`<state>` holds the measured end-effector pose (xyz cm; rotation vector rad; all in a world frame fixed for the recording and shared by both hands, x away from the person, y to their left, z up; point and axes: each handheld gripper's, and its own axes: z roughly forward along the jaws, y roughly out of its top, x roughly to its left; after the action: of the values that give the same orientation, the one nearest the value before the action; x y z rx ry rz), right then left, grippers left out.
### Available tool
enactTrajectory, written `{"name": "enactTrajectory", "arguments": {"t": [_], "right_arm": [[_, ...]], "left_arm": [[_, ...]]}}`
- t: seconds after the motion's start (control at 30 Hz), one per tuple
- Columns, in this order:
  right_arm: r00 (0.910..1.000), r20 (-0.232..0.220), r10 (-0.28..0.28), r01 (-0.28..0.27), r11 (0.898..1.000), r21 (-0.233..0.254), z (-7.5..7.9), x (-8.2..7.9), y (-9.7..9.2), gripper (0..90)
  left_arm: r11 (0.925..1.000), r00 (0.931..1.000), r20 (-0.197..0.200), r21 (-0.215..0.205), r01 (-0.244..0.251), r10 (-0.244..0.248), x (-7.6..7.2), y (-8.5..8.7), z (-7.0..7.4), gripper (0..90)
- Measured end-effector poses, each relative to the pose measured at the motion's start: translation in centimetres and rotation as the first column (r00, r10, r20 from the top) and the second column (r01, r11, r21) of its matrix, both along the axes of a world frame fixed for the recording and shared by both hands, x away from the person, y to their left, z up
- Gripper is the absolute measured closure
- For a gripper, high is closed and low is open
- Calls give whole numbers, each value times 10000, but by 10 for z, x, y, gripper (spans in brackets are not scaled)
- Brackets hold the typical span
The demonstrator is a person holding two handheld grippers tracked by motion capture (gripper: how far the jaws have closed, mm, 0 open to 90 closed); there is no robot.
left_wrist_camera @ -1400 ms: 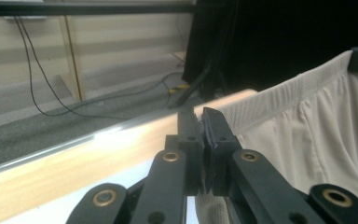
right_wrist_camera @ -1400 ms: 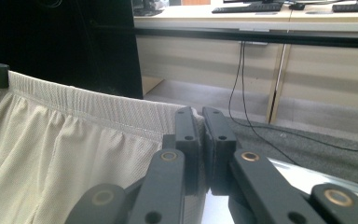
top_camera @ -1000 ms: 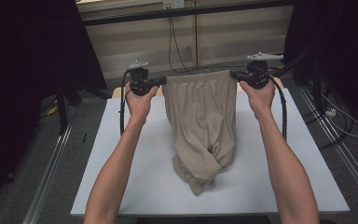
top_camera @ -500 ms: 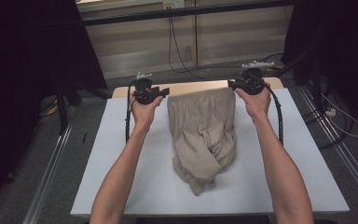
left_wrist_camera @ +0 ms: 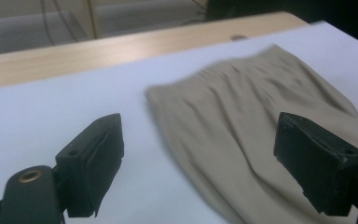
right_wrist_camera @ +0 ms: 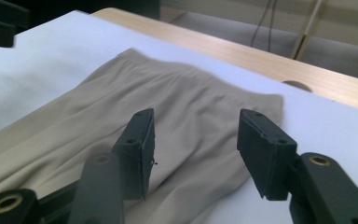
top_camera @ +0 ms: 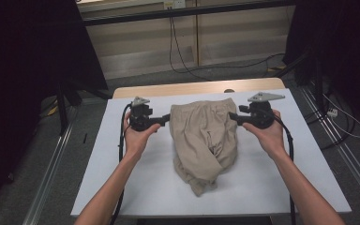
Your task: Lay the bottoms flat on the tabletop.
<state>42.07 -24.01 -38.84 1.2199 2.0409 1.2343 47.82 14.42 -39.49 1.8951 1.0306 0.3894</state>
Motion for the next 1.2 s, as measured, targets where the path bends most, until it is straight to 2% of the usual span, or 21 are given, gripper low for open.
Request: {"name": "enactTrajectory", "arguments": {"t": [0.03, 0.07, 0.1, 0.13, 0.17, 0.2, 0.23, 0.27, 0.3, 0.37, 0.47, 0.53, 0.6, 0.63, 0.67, 0.73, 0.77, 0.8, 0.93, 1.0, 1.2], "right_arm": [[10000, 0, 0, 0, 10000, 0, 0, 0, 0, 471], [9993, 14, 368, -368, 9993, -22, -2, -18, 3, 473], [9993, 14, 368, -368, 9993, -22, -2, -18, 3, 473], [9981, 61, 615, -614, 9981, -29, -8, -39, 6, 474], [9981, 61, 615, -614, 9981, -29, -8, -39, 6, 474], [9971, -34, 754, -754, 9968, -265, -13, -55, 8, 484], [9971, -34, 754, -754, 9968, -265, -13, -55, 8, 484], [9964, -73, 842, -843, 9964, -70, -17, -67, 9, 499], [9964, -73, 842, -843, 9964, -70, -17, -67, 9, 499], [9934, -127, 1137, -1138, 9935, -81, -21, -86, 15, 500], [9898, -113, 1421, -1421, 9898, 30, -24, -100, 22, 501], [9785, -65, 2063, -2062, 9783, 188, -25, -123, 34, 542], [9748, -58, 2231, -2229, 9746, 221, -26, -128, 37, 575], [9674, -94, 2532, -2529, 9671, 261, -27, -134, 40, 621], [9600, -62, 2798, -2798, 9601, 9, -31, -146, 46, 656], [9466, -190, 3218, -3221, 9467, -103, -33, -152, 51, 654], [9466, -190, 3218, -3221, 9467, -103, -33, -152, 51, 654], [9386, -235, 3442, -3446, 9386, -184, -37, -154, 58, 593], [9305, -358, 3645, -3655, 9303, -295, -45, -153, 68, 465], [9197, -465, 3898, -3916, 9191, -425, -50, -150, 78, 360], [9227, -689, 3793, -3845, 9182, -950, -60, -147, 90, 321]], "left_arm": [[9996, 9998, 1, 185, 217, -217, -9, -1, -2, 161], [9987, 9993, 15, 330, 377, -377, -18, -3, -4, 140], [9972, 9984, 31, 506, 557, -559, -28, -3, -6, 140], [9958, 9972, -46, 525, 752, -750, -39, -4, -8, 141], [9948, 9963, -116, 545, 859, -854, -46, -5, -10, 141], [9931, 9945, -111, 512, 1051, -1046, -66, -6, -14, 141], [9931, 9945, -111, 512, 1051, -1046, -66, -6, -14, 141], [9875, 9891, -82, 569, 1472, -1470, -83, -8, -17, 141], [9875, 9891, -82, 569, 1472, -1470, -83, -8, -17, 142], [9795, 9819, 19, 705, 1889, -1895, -106, -11, -17, 142], [9751, 9776, 58, 733, 2093, -2103, -121, -10, -16, 144], [9751, 9772, 231, 749, 2086, -2109, -136, -5, -19, 146], [9753, 9772, 256, 737, 2083, -2107, -145, -1, -24, 147], [9760, 9778, 359, 793, 2030, -2063, -148, 0, -29, 152], [9733, 9771, 35, 881, 2118, -2129, -149, -1, -36, 167], [9686, 9738, -59, 1022, 2267, -2273, -147, -6, -39, 170], [9686, 9738, -59, 1022, 2267, -2273, -147, -6, -39, 183], [9691, 9732, -24, 912, 2294, -2301, -147, -8, -39, 191], [9654, 9698, -51, 939, 2433, -2439, -147, -14, -40, 191], [9650, 9690, -88, 882, 2469, -2471, -147, -13, -40, 189], [9668, 9710, -117, 906, 2388, -2387, -146, -10, -39, 176]]}}
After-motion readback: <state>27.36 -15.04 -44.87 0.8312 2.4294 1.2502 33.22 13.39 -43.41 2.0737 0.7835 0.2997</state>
